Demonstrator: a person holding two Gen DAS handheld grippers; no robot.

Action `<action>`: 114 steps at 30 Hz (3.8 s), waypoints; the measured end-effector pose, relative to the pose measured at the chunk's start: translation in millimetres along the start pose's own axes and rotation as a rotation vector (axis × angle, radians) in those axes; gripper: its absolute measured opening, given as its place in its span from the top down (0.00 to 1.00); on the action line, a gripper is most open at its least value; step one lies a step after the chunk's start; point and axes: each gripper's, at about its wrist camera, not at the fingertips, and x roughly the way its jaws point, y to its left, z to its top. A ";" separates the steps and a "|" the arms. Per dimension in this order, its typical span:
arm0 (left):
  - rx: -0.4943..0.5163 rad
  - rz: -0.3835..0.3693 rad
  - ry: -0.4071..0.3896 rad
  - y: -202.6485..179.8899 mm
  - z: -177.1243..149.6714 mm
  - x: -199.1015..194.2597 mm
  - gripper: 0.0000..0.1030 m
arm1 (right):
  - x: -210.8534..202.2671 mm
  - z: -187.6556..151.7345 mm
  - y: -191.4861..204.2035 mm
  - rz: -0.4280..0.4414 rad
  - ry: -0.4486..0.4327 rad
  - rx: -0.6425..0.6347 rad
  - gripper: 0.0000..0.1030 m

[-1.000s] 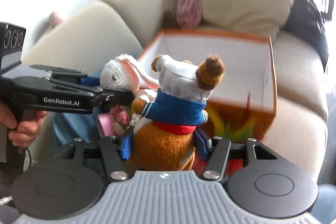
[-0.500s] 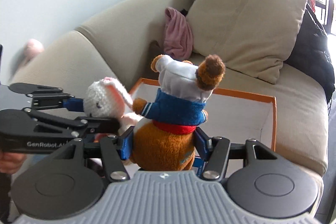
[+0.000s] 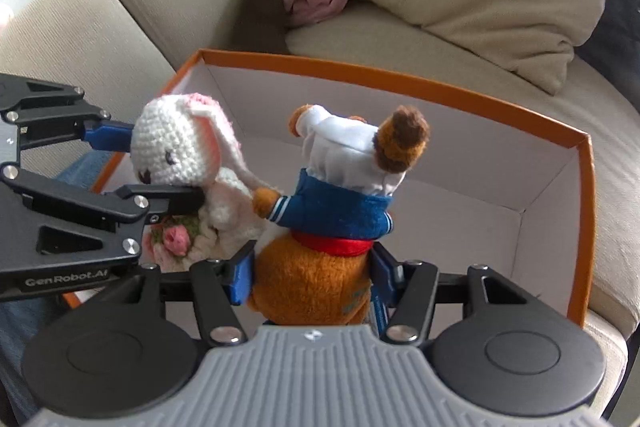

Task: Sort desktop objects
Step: 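Carry the bunny with left and the duck plush with right into the orange box, then open the left gripper to drop the bunny while right lowers the duck plush, then open the right gripper to release the duck plush inside the box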

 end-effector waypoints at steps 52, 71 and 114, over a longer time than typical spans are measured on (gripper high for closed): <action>-0.257 -0.149 -0.053 66.1 -49.8 -32.9 0.33 | -19.6 -6.2 26.3 0.031 0.112 -0.042 0.29; -0.252 -0.168 -0.003 63.5 -53.8 -15.5 0.71 | 17.9 2.2 5.3 0.010 0.134 0.067 0.58; -0.255 -0.146 -0.165 16.2 -119.0 -102.4 0.69 | -96.1 -93.5 53.4 -0.108 -0.340 -0.065 0.37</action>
